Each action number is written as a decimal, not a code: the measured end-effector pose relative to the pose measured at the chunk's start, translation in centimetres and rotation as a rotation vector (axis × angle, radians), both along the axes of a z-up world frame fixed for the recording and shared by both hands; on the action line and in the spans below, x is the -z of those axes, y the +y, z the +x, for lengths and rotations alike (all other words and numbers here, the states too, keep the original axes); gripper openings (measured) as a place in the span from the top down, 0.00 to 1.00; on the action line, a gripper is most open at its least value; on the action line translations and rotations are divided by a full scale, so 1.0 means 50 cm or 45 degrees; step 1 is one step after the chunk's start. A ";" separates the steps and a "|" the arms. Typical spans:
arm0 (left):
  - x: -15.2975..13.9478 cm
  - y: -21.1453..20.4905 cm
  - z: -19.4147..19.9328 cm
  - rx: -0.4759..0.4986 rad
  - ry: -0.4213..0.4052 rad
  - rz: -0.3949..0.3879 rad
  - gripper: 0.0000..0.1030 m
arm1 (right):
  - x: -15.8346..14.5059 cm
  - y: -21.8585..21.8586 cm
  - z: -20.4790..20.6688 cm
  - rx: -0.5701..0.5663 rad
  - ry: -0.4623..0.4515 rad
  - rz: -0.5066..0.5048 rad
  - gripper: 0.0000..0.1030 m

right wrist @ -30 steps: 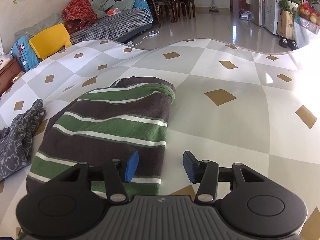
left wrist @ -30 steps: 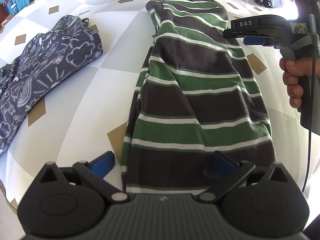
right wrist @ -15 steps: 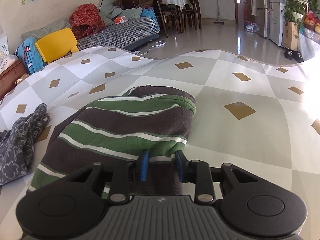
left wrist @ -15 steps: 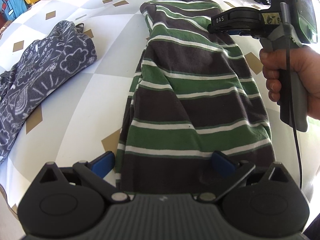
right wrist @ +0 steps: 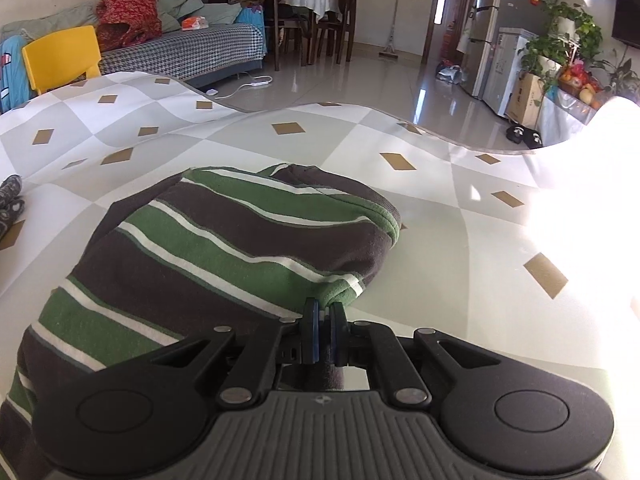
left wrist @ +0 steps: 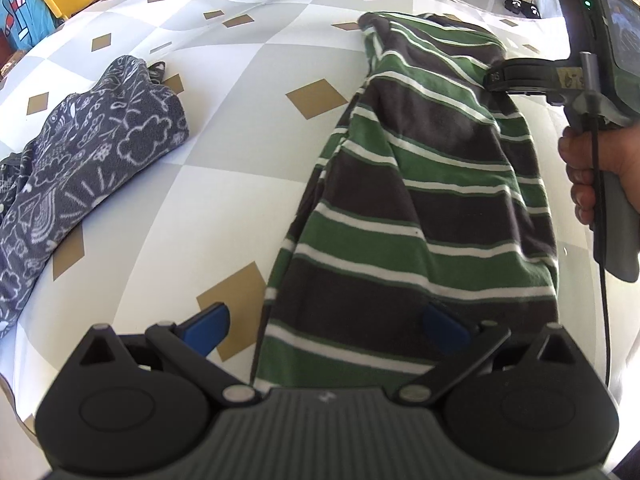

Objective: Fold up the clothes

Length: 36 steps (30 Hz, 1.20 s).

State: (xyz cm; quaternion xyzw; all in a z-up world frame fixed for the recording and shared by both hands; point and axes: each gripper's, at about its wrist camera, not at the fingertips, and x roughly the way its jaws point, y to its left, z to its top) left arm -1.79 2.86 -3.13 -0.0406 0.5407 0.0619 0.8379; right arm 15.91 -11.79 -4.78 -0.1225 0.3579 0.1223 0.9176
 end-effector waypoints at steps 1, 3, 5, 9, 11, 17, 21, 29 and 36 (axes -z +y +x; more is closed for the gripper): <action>-0.001 -0.002 0.001 0.001 -0.006 0.007 0.00 | -0.001 -0.015 -0.001 0.018 0.007 -0.018 0.96; -0.003 -0.006 0.005 0.004 -0.016 0.026 0.00 | -0.004 -0.046 -0.003 0.054 0.021 -0.054 0.96; -0.004 -0.010 0.008 0.009 -0.026 0.049 0.00 | -0.007 -0.076 -0.005 0.090 0.035 -0.090 0.96; -0.005 -0.017 0.013 -0.003 -0.047 0.070 0.00 | -0.013 -0.137 -0.009 0.163 0.063 -0.162 0.96; -0.009 -0.019 0.016 -0.014 -0.063 0.062 0.00 | -0.016 -0.168 -0.011 0.199 0.077 -0.198 0.96; -0.018 -0.044 0.026 -0.008 -0.110 0.057 0.00 | -0.027 -0.248 -0.035 0.262 0.156 -0.237 0.95; -0.018 -0.066 0.042 -0.007 -0.132 0.043 0.00 | -0.042 -0.295 -0.056 0.303 0.206 -0.171 0.95; -0.011 -0.091 0.083 -0.060 -0.176 0.013 0.00 | -0.101 -0.324 -0.090 0.241 0.108 -0.012 0.85; 0.008 -0.118 0.112 -0.060 -0.188 0.021 0.00 | -0.095 -0.308 -0.092 0.111 0.127 0.039 0.81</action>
